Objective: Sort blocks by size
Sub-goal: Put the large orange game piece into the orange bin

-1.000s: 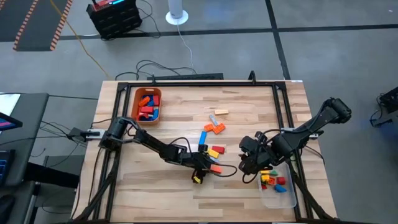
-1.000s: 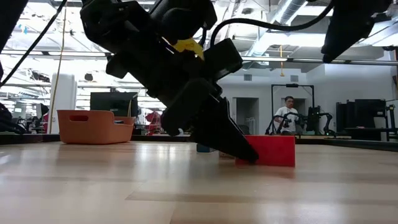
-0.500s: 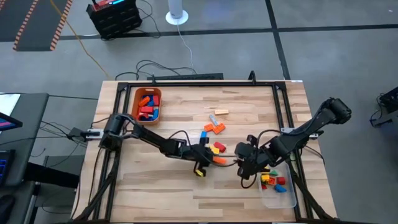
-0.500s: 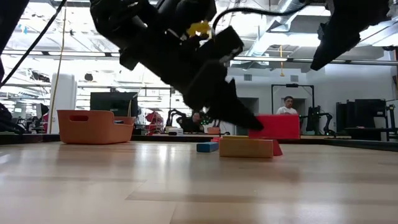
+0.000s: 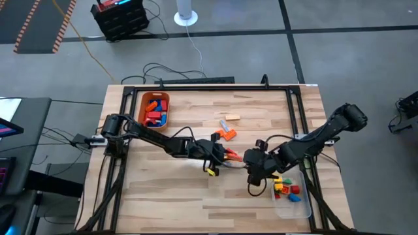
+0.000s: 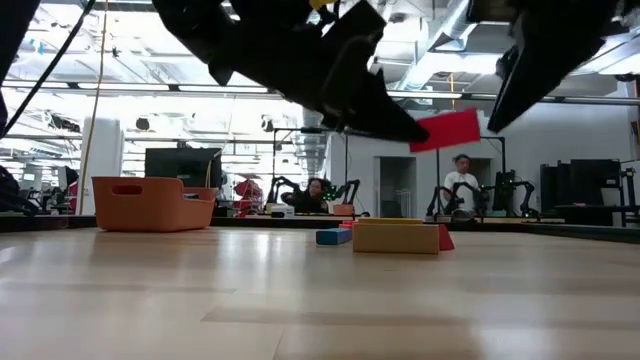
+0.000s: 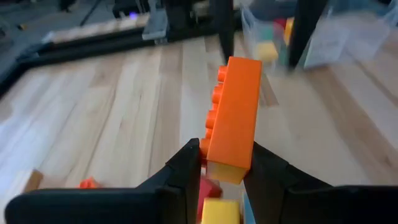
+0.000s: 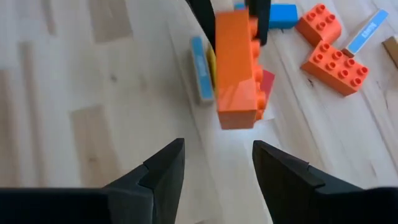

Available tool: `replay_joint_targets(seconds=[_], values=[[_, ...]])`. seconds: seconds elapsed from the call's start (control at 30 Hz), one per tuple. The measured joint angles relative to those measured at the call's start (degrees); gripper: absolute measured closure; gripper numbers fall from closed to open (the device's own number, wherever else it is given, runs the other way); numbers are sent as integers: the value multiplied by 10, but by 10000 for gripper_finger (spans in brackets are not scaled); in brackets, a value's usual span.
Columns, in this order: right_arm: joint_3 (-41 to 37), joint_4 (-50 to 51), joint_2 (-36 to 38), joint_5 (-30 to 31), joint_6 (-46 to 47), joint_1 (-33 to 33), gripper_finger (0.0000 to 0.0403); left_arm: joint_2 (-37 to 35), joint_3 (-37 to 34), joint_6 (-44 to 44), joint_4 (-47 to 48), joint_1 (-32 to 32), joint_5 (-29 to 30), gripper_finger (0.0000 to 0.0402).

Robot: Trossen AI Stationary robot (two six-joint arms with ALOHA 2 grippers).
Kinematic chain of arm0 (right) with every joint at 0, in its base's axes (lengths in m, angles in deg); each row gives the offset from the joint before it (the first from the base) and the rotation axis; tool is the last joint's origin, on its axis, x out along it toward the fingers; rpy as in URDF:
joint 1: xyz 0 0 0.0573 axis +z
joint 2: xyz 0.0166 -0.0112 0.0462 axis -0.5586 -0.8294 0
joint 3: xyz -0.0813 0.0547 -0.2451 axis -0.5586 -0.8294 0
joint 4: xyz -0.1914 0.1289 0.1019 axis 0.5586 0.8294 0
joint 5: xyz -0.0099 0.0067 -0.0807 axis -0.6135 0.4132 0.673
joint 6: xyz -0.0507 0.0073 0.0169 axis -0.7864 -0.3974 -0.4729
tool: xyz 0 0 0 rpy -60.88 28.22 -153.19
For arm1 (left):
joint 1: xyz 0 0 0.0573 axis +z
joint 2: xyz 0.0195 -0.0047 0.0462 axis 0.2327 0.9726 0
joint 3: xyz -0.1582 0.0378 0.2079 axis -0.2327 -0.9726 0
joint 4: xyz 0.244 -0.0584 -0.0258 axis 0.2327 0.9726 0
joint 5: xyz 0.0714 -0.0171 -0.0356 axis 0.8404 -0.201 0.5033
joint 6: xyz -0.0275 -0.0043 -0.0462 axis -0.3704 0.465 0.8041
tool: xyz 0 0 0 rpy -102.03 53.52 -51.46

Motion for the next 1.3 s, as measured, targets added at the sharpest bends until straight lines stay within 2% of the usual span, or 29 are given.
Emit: replay_joint_targets(seconds=[0.3,0.6,0.8,1.07,1.2,1.3], values=[[15,18,-70,-1,-44,-45,183,0,0,0,-13,-3,0,308],[46,-28,-79,-2,-132,-61,184,0,0,0,-11,-4,0,308],[50,-13,-79,-2,-127,-62,184,0,0,-4,-2,-5,0,308],[50,88,-79,-2,-59,-62,184,-25,0,-11,82,-5,1,308],[50,148,-79,-2,-28,-62,184,-54,0,-21,171,-2,23,308],[50,184,-79,-2,-2,-62,184,-88,0,-20,276,1,70,308]])
